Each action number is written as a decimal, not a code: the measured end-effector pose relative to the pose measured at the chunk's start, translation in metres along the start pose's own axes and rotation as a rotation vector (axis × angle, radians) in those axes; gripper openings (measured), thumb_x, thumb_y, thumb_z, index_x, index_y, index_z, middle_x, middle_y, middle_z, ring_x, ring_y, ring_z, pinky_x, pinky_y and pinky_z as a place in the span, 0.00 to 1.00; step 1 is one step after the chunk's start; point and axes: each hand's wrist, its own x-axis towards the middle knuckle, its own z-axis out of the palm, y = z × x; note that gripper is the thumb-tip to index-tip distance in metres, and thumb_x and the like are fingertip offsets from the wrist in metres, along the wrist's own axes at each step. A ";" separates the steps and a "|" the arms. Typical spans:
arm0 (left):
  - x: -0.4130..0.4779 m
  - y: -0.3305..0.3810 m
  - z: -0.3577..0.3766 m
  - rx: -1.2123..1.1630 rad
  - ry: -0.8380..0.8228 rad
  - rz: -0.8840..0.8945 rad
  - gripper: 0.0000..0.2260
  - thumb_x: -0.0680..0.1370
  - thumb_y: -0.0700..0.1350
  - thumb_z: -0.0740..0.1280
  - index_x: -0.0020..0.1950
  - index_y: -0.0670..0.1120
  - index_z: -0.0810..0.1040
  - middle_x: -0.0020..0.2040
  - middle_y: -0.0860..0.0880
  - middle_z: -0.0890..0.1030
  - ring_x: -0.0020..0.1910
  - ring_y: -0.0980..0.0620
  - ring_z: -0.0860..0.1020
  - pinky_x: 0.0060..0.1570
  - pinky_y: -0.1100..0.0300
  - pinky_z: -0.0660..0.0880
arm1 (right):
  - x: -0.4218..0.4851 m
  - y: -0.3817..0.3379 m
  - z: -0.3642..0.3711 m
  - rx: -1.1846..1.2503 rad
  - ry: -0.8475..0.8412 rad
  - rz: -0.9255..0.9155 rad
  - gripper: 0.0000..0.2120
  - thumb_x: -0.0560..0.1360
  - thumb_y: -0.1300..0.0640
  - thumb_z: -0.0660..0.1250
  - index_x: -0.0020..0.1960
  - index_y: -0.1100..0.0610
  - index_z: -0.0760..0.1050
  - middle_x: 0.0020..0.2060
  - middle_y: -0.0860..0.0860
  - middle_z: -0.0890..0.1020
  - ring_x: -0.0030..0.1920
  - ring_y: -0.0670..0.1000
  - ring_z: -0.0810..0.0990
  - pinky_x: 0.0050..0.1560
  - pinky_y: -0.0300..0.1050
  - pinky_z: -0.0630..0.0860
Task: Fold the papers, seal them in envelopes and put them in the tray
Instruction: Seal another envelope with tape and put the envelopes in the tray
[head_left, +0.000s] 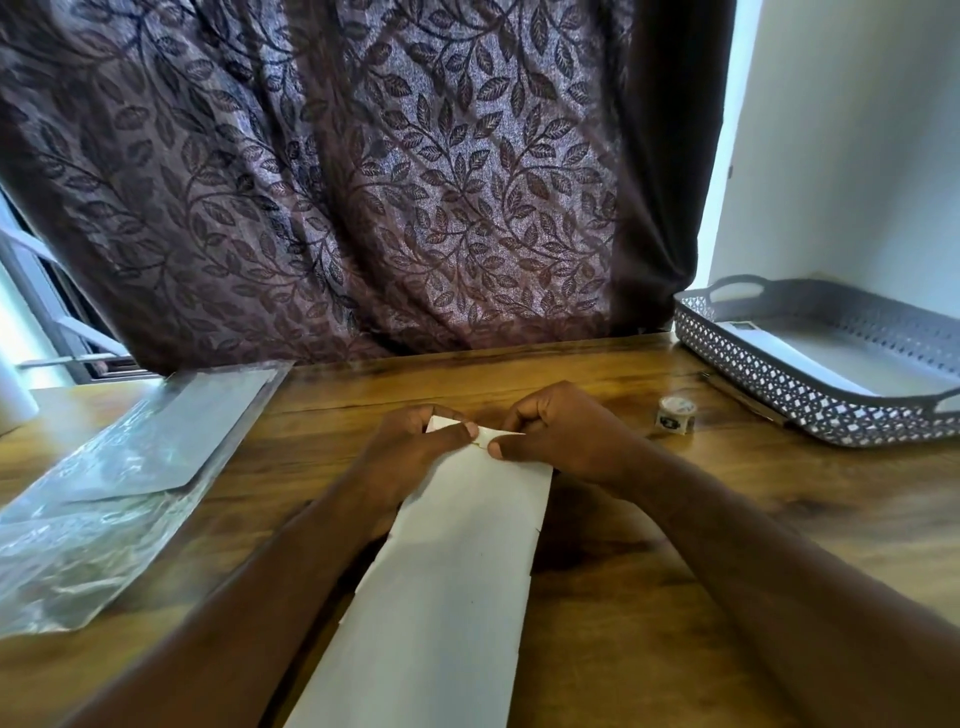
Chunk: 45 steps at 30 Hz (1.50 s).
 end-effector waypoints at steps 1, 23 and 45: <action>0.000 0.000 0.000 -0.025 -0.026 -0.011 0.04 0.75 0.43 0.74 0.49 0.45 0.84 0.44 0.44 0.87 0.43 0.45 0.85 0.44 0.51 0.82 | -0.001 0.001 -0.001 0.005 0.010 0.007 0.04 0.73 0.55 0.76 0.41 0.54 0.85 0.37 0.44 0.85 0.38 0.42 0.83 0.36 0.35 0.78; -0.002 0.000 -0.005 -0.192 -0.088 -0.019 0.08 0.78 0.34 0.68 0.50 0.42 0.86 0.48 0.38 0.86 0.45 0.40 0.85 0.43 0.52 0.83 | -0.003 0.001 0.000 0.111 -0.040 0.161 0.10 0.77 0.54 0.72 0.38 0.56 0.84 0.38 0.53 0.86 0.37 0.48 0.82 0.42 0.47 0.79; -0.004 0.012 -0.011 -0.029 0.004 0.051 0.07 0.70 0.38 0.77 0.47 0.42 0.85 0.43 0.42 0.87 0.39 0.46 0.86 0.34 0.60 0.81 | -0.007 0.002 -0.011 0.645 -0.222 0.461 0.14 0.77 0.64 0.70 0.61 0.67 0.80 0.55 0.60 0.86 0.57 0.58 0.84 0.54 0.50 0.83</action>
